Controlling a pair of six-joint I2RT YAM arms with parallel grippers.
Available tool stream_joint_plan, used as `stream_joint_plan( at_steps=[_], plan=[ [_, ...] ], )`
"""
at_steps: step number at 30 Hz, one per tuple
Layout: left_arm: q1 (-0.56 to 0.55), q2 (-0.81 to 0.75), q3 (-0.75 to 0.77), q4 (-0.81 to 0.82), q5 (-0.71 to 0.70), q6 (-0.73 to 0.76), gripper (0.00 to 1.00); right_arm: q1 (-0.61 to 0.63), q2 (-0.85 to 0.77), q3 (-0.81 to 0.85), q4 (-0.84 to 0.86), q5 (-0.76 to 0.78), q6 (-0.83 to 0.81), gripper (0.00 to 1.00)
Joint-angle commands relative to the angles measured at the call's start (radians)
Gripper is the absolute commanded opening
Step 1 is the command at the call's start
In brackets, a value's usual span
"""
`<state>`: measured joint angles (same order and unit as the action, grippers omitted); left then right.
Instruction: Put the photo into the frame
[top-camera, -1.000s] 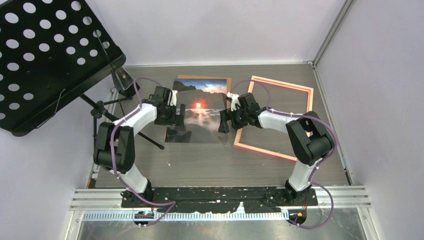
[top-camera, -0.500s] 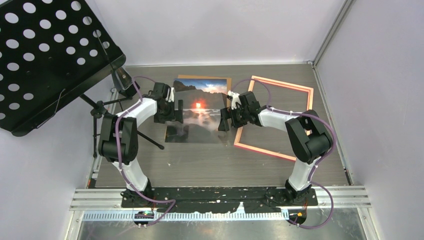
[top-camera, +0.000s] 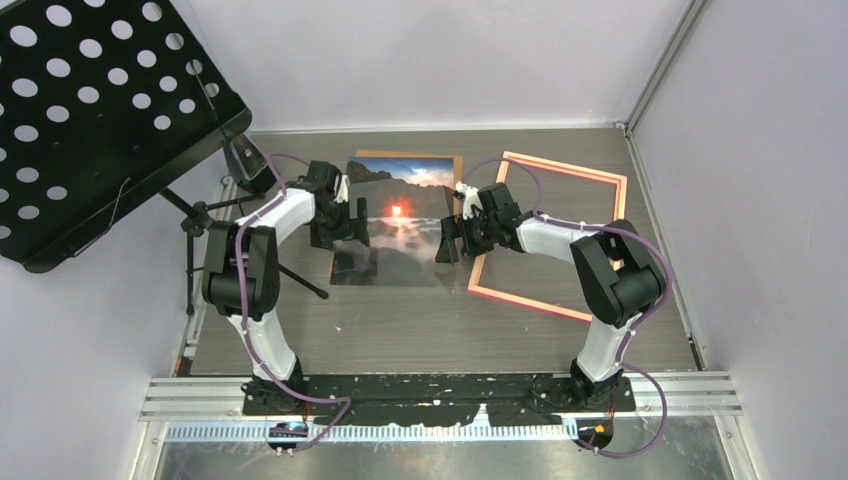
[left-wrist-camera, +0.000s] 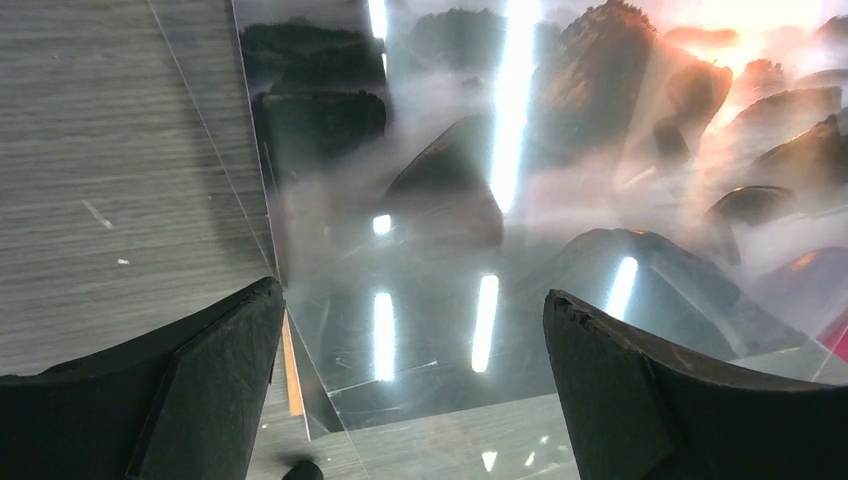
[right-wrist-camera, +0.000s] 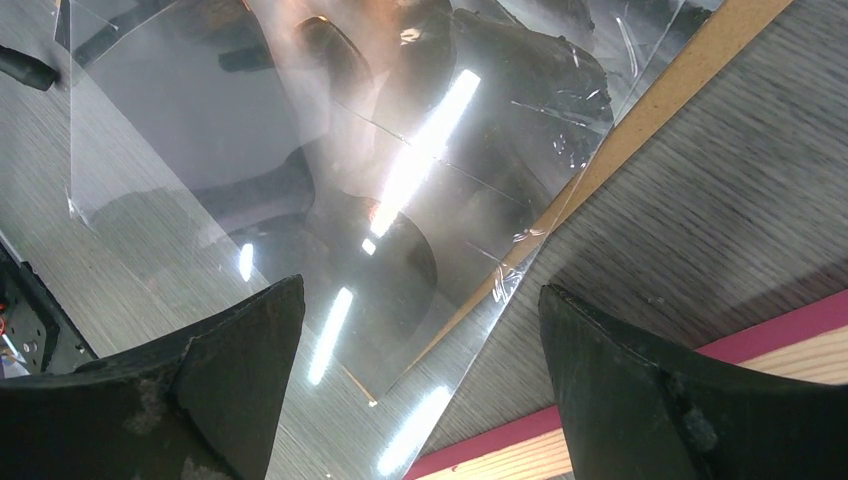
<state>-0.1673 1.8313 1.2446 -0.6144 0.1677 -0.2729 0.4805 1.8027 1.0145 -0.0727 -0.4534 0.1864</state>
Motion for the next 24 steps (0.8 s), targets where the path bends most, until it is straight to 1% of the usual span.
stream_joint_plan(
  at_steps=[1,6,13,24],
  plan=[
    [0.004,0.011,0.001,-0.048,0.045,-0.062,0.99,-0.003,-0.013,0.019,-0.008,-0.024,-0.001,0.93],
    [0.001,0.015,-0.054,-0.004,0.053,-0.112,0.99,-0.002,-0.011,0.018,-0.01,-0.031,-0.001,0.93],
    [-0.003,0.039,-0.053,0.018,0.071,-0.126,0.99,-0.003,0.003,0.015,-0.007,-0.047,-0.004,0.93],
    [-0.018,0.034,-0.096,0.076,0.117,-0.134,0.99,-0.003,0.018,-0.001,0.052,-0.176,0.035,0.88]
  ],
)
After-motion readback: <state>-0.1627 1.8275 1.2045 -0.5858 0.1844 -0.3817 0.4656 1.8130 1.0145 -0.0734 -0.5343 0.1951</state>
